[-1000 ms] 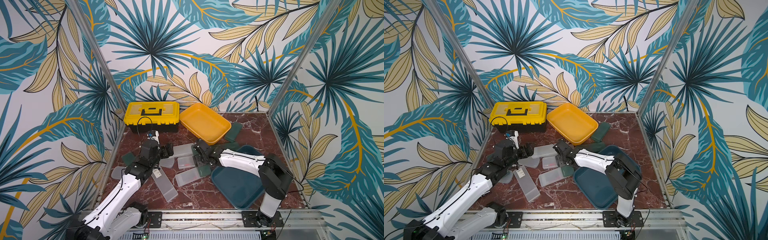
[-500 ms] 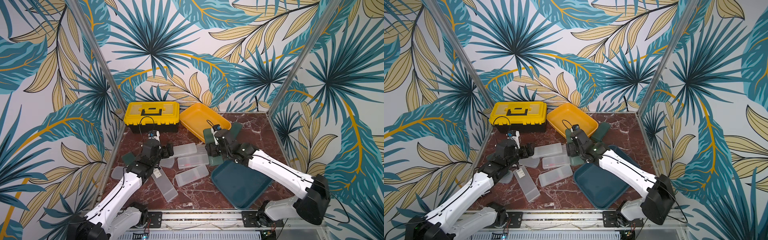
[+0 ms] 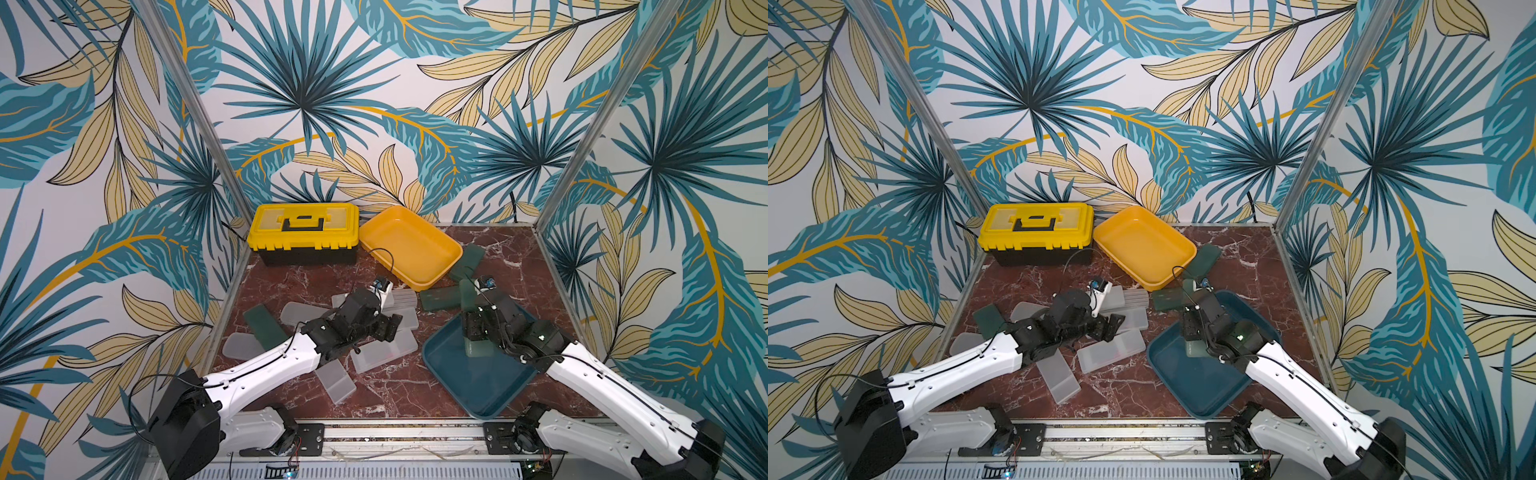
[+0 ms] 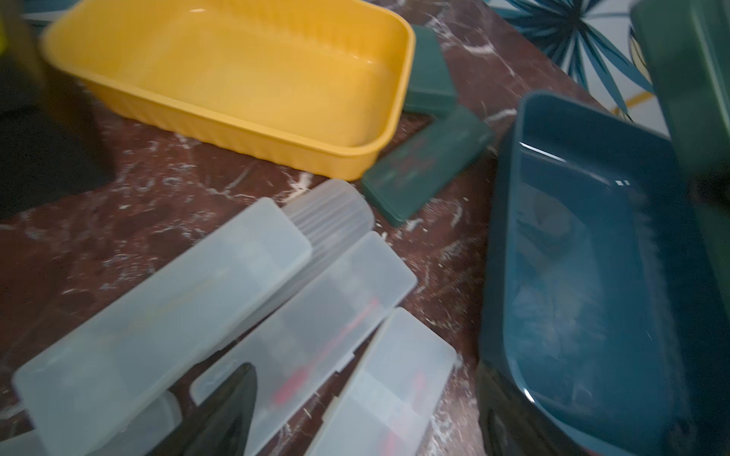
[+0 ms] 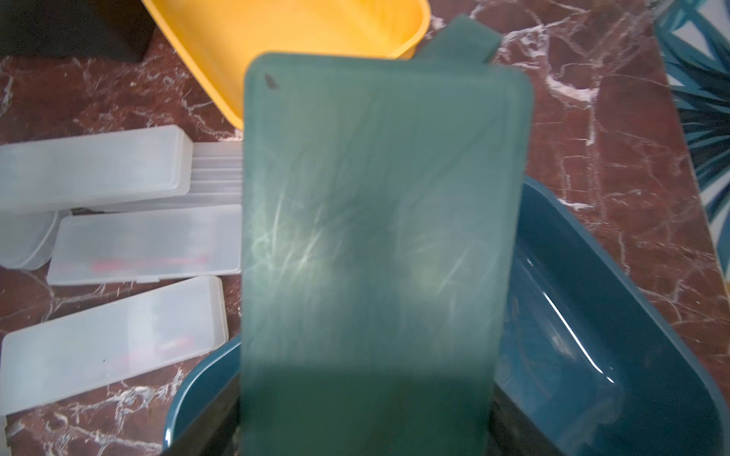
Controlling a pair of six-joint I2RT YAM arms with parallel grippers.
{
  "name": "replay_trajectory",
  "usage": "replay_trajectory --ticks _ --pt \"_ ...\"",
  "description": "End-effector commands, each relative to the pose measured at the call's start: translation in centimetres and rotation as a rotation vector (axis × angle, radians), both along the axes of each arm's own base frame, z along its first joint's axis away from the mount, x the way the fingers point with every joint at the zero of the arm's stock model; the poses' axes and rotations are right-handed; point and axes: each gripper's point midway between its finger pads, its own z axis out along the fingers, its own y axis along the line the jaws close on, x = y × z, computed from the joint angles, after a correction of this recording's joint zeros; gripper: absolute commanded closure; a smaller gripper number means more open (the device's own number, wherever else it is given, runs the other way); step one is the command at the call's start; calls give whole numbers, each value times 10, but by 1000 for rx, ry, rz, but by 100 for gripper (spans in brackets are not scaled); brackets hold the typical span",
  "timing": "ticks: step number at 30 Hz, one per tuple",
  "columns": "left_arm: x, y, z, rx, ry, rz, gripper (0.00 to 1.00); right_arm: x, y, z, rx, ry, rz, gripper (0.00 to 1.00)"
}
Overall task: Place the pencil cases by color into the storage box
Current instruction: Pick up the pencil case from the center of the board, then adjust the storage box at the center of the board.
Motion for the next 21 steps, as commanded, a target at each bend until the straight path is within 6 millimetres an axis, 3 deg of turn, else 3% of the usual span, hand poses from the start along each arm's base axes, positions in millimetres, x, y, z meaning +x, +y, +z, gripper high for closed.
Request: replay_trajectory --ticks 1,5,9,21 --pt "-18 -31 19 -37 -30 -185 13 -6 -24 -11 -26 24 -71 37" --pt "-35 -51 14 -47 -8 -279 13 -8 -39 -16 -38 29 -109 37" --pt "-39 -71 1 -24 26 -312 13 -7 -42 -14 -19 26 -122 37" --pt "-20 -109 -36 1 143 -264 14 -5 -45 -12 -34 25 -130 36"
